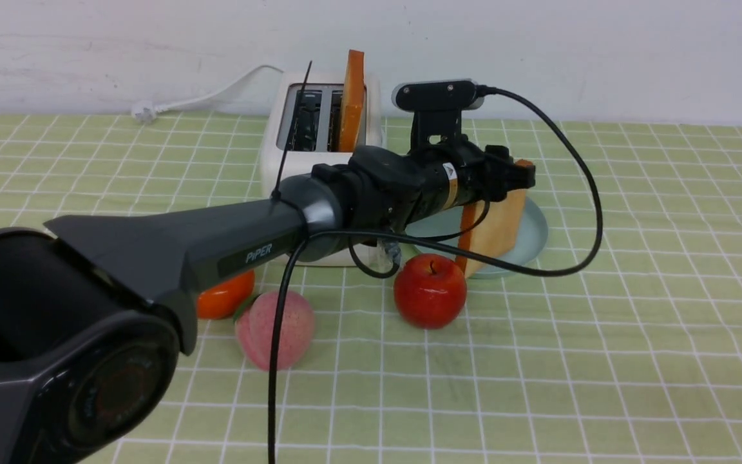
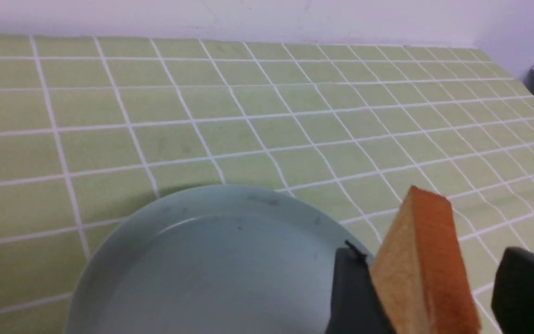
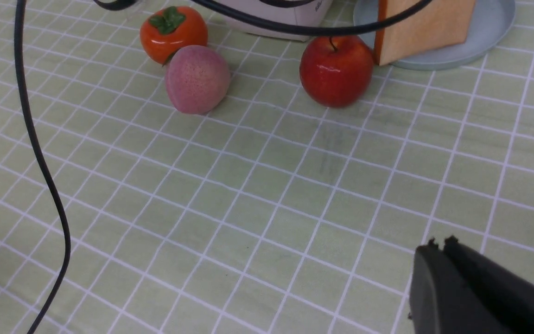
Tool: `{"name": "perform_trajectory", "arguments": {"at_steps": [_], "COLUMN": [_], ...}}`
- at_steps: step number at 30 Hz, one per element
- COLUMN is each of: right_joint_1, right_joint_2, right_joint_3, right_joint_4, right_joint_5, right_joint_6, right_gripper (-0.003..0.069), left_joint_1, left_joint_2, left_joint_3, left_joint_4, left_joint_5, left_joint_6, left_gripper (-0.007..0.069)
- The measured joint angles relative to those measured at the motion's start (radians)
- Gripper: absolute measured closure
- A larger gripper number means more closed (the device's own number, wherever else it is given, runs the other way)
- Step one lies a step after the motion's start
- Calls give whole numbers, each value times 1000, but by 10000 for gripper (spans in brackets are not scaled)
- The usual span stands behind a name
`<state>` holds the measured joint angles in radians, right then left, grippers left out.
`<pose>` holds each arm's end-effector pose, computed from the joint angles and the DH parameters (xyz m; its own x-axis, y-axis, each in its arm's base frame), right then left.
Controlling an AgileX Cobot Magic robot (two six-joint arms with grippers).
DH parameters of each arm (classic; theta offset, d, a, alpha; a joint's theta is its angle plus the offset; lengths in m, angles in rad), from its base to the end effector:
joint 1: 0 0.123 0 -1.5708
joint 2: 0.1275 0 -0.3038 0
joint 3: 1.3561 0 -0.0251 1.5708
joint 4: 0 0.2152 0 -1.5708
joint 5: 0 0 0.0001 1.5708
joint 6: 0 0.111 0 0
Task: Take toasted bread from bread machine on green coffee tablecloth place on plate.
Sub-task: 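Place the slice of bread on the plate with the left gripper, then grasp the toast slice in the toaster and pull it up out of the slot with the right gripper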
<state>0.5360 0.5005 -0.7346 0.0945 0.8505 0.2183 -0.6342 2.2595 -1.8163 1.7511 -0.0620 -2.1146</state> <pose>0.0356 0.0303 0.3375 -0.5712 -0.0179 -0.8206 -0.4203 0.8651 0.2737 0.4272 -0.3225 0.2399 -0.4967 -0.0748 -0.8647 0.4930 0.7956 -0.3520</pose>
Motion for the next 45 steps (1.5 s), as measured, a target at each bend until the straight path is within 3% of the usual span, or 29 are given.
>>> {"name": "perform_trajectory", "arguments": {"at_steps": [5, 9, 13, 23, 28, 39, 45], "right_joint_1": [0, 0, 0, 0, 0, 0, 0], "right_joint_2": [0, 0, 0, 0, 2, 212, 524], "right_joint_3": [0, 0, 0, 0, -8, -142, -281], "right_joint_4": [0, 3, 3, -1, -1, -5, 26], "right_joint_5": [0, 0, 0, -5, -1, 29, -67], "right_joint_6": [-1, -2, -4, -26, -26, -26, -111], "right_gripper": [643, 643, 643, 643, 643, 643, 643], "left_joint_1": [0, 0, 0, -9, -48, -74, -74], "left_joint_2": [-2, -6, -25, -169, -320, -969, -1449], "left_joint_3": [0, 0, 0, 4, 89, 777, 1125], "left_joint_4": [-2, -3, -5, -6, -6, -4, -5], "left_joint_5": [39, 77, 83, 11, -1, 24, 106], "left_joint_6": [45, 121, 178, 179, 179, 158, 134], "left_gripper": [222, 264, 358, 629, 638, 638, 638]}}
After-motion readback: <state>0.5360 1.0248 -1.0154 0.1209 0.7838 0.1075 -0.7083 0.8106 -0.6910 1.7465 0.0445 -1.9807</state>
